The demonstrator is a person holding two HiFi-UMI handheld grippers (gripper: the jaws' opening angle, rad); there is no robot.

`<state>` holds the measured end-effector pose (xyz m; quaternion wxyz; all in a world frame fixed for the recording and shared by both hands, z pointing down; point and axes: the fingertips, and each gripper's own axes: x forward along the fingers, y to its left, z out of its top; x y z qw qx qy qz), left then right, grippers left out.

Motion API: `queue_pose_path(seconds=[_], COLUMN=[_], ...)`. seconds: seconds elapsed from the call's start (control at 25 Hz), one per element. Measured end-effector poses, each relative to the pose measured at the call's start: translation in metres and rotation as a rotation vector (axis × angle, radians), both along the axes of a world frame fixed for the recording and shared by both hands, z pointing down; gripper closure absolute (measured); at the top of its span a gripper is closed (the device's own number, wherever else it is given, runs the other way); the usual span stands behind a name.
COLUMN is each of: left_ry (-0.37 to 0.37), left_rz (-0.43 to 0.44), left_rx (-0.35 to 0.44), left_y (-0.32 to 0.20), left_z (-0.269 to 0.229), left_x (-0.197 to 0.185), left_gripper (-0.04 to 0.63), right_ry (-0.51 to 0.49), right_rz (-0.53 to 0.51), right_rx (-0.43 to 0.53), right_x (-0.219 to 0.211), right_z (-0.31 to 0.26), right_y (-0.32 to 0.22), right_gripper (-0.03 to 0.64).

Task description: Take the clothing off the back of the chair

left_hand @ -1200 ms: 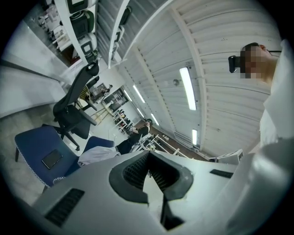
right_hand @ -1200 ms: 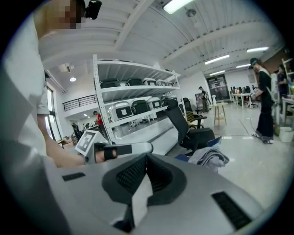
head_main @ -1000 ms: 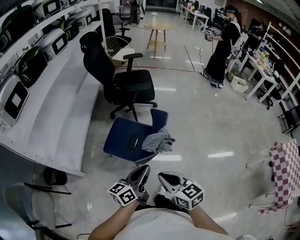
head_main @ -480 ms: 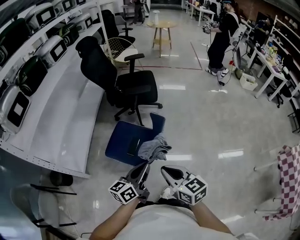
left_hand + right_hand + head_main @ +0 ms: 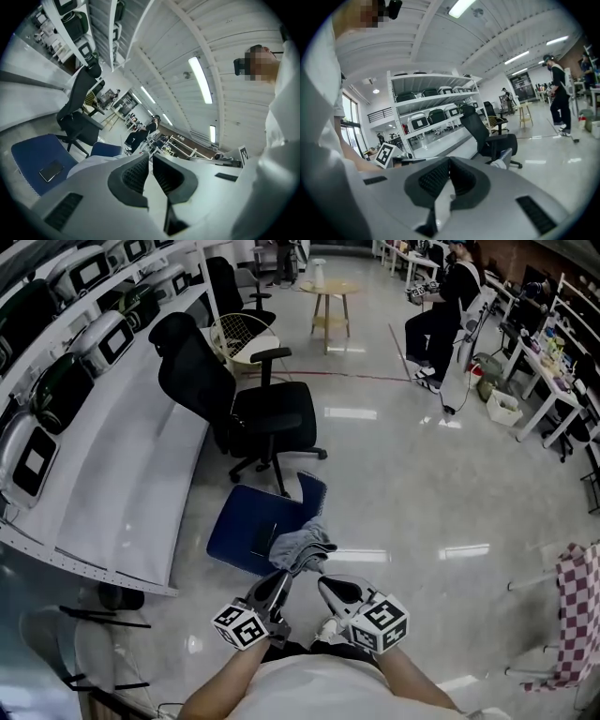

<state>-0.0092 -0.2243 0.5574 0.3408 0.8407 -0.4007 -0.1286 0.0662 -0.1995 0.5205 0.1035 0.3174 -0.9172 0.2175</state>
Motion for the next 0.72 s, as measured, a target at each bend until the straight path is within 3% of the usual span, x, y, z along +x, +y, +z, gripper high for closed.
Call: queue_pose_path(seconds=[0.16, 0.28, 0.44, 0.72], left_ry=[-0.037, -0.058, -0.103, -0.110], left_rz=[0.041, 0.062, 0.087, 0.130], left_rx=[-0.008, -0.044, -0.083, -0.117], left_y=[-0.013, -0.022, -0.035, -0.064], left_z=[0.012, 0.030, 0.053, 0.068], left_x=[-0.003, -0.007, -0.009, -0.011], left_gripper=[0.581, 0.452, 0.370, 0.299], right_ry=[0.012, 0.026, 0.051, 0.090], right_rz=[0.024, 0.049, 0.078, 0.160], right_rx=[-0.002, -0.005, -0.007, -0.011], right_x=[-0.003, -0.009, -0.010, -0.006], right_z=[-0.001, -0.001, -0.003, -0.008], right_y=[-0.009, -0.014, -0.014, -0.019], right_gripper=[0.600, 0.600, 0.600, 0.600])
